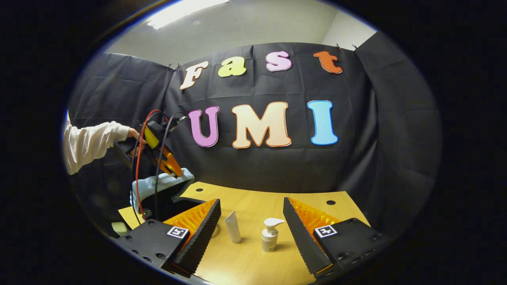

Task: First open the suitcase, pack the skin care products into it, and then close the suitcase.

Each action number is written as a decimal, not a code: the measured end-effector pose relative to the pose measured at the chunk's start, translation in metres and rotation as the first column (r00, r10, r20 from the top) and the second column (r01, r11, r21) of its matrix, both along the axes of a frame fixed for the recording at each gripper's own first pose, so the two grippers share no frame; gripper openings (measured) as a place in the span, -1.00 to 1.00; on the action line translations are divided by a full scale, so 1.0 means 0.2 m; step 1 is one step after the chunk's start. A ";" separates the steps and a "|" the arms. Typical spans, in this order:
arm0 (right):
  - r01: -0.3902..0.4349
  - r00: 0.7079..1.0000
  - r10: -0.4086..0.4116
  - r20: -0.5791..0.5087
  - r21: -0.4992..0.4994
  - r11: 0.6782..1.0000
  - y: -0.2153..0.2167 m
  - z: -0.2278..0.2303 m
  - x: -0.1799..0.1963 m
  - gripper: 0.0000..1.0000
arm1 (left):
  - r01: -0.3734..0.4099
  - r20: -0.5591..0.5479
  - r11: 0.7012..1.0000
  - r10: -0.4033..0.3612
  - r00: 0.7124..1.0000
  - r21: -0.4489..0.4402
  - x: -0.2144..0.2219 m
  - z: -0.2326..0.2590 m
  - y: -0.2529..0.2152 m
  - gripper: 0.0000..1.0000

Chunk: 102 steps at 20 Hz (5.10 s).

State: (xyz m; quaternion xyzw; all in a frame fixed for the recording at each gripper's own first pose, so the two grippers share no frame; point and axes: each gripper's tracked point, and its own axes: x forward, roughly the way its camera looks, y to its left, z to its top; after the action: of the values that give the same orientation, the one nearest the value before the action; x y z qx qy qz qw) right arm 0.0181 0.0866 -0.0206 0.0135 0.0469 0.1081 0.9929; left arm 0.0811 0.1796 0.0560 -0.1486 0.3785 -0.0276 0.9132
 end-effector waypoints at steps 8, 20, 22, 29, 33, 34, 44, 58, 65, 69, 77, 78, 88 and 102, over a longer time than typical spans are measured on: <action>0.007 0.999 -0.009 0.040 0.050 0.999 0.09 0.13 0.11 0.98 | -0.082 0.157 0.996 0.088 0.984 -0.041 -0.28 0.22 0.56 -1.00; -0.014 0.999 0.014 0.035 -0.007 1.000 0.24 0.10 0.13 0.94 | -0.251 0.194 0.957 0.222 0.956 0.146 -0.61 0.01 1.27 -1.00; -0.020 0.999 0.021 0.033 -0.018 1.000 0.26 0.08 0.12 0.99 | -0.290 0.197 0.947 0.261 0.945 0.140 -0.65 -0.07 1.35 -1.00; -0.016 1.000 0.017 0.011 -0.008 1.000 0.23 0.04 0.13 0.99 | -0.397 0.129 0.914 0.385 0.914 0.087 -0.80 -0.53 1.56 -1.00; -0.006 1.000 0.006 0.005 -0.026 1.000 0.21 0.01 0.12 0.99 | -0.449 0.088 0.894 0.446 0.891 0.016 -0.78 -0.80 1.61 -1.00; -0.007 1.000 0.007 0.003 -0.035 0.999 0.21 0.00 0.12 1.00 | -0.456 0.088 0.890 0.453 0.887 0.008 -0.77 -0.87 1.63 -1.00; 0.009 0.998 -0.010 -0.059 -0.022 1.000 0.18 -0.14 0.06 0.99 | -0.497 0.108 0.868 0.495 0.862 -0.008 -0.86 -1.14 1.72 -0.96; 0.087 0.991 -0.090 -0.100 -0.035 0.996 -0.02 -0.32 0.19 1.00 | -0.425 0.524 0.896 0.304 0.795 0.125 -0.67 -0.30 1.02 0.91; 0.090 0.983 -0.098 -0.158 -0.057 0.994 -0.09 -0.59 0.34 1.00 | -0.244 0.611 0.970 0.185 0.770 0.014 -0.35 -0.26 0.07 0.92; 0.108 0.971 -0.116 -0.208 -0.049 0.993 -0.14 -0.77 0.41 1.00 | -0.086 0.606 0.996 0.054 0.793 0.025 -0.17 -0.37 -0.43 0.91; 0.127 0.944 -0.131 -0.302 -0.034 0.991 -0.15 -1.04 0.49 1.00 | 0.055 0.520 0.997 -0.072 0.851 0.049 0.15 -0.70 -0.96 0.92; 0.127 0.941 -0.131 -0.311 -0.035 0.991 -0.15 -1.06 0.51 0.99 | 0.060 0.500 0.998 -0.066 0.863 0.028 0.17 -0.74 -0.99 0.92; 0.133 0.916 -0.140 -0.377 -0.044 0.990 -0.17 -1.20 0.56 0.97 | 0.037 0.353 0.998 -0.050 0.934 0.042 0.33 -1.00 -1.01 0.08; 0.140 0.888 -0.155 -0.432 -0.065 0.988 -0.17 -1.32 0.59 0.87 | 0.083 0.381 0.996 -0.062 0.922 -0.039 0.30 -0.81 -1.01 -0.67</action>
State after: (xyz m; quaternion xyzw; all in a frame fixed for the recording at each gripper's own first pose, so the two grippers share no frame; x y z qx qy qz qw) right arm 0.1368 0.0533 -0.2838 0.0248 0.2685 0.0258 0.9626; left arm 0.1410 -0.0227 -0.1058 -0.1510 0.1991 -0.0998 0.9631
